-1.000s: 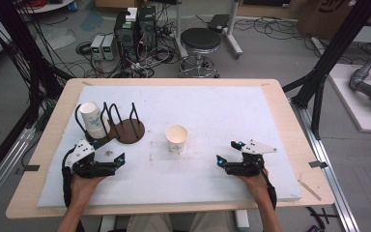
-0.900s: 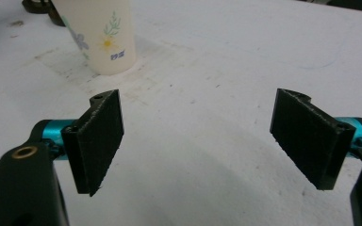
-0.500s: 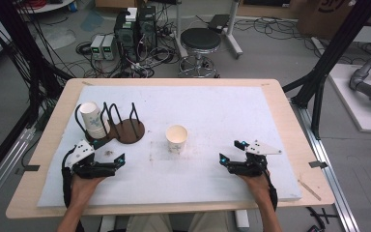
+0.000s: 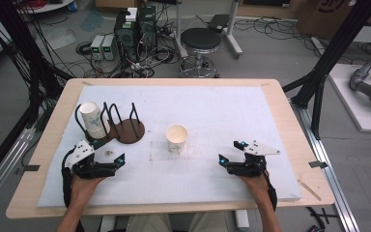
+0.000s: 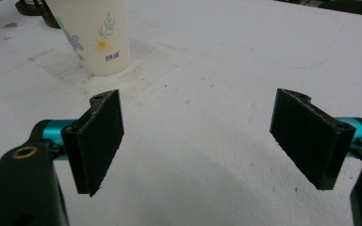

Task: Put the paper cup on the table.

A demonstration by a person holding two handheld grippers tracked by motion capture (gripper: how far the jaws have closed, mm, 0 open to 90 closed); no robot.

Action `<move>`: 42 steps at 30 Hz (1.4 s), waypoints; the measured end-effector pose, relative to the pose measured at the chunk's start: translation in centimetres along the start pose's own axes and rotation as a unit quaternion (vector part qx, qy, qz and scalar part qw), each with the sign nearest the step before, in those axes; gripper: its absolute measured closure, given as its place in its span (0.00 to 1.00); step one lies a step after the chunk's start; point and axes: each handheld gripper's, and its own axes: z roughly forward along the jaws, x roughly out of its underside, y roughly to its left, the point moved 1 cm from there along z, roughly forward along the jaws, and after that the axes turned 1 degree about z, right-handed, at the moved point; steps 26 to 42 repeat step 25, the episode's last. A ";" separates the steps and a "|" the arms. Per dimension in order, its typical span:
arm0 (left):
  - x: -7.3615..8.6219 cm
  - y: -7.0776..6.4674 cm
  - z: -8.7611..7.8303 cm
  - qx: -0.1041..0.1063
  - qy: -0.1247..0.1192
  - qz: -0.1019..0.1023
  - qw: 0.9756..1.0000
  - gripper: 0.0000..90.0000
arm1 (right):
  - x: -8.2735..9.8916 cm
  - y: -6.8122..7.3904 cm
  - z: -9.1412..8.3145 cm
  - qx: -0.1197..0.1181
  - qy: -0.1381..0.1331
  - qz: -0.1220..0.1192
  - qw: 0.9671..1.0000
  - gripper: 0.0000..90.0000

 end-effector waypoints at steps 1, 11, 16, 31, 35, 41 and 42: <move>0.0 0.0 0.0 0.000 0.000 0.000 1.000 0.02 | 0.0 0.0 0.0 -0.001 0.000 0.000 1.000 0.21; 0.0 0.0 0.0 0.001 0.002 0.003 1.000 0.02 | 0.0 0.1 0.1 0.001 0.005 -0.002 1.000 0.21; 0.0 -0.1 0.0 0.002 0.001 0.006 1.000 0.02 | 0.0 0.2 0.1 0.006 0.001 -0.005 1.000 0.21; 0.0 0.0 0.0 0.002 0.000 0.005 1.000 0.02 | 0.0 0.1 0.0 0.006 -0.001 -0.004 1.000 0.21; 0.0 0.0 0.0 0.002 0.000 0.005 1.000 0.02 | 0.0 0.1 0.0 0.006 -0.001 -0.004 1.000 0.21; 0.0 0.0 0.0 0.002 0.000 0.005 1.000 0.02 | 0.0 0.1 0.0 0.006 -0.001 -0.004 1.000 0.21; 0.0 0.0 0.0 0.002 0.000 0.005 1.000 0.02 | 0.0 0.1 0.0 0.006 -0.001 -0.004 1.000 0.21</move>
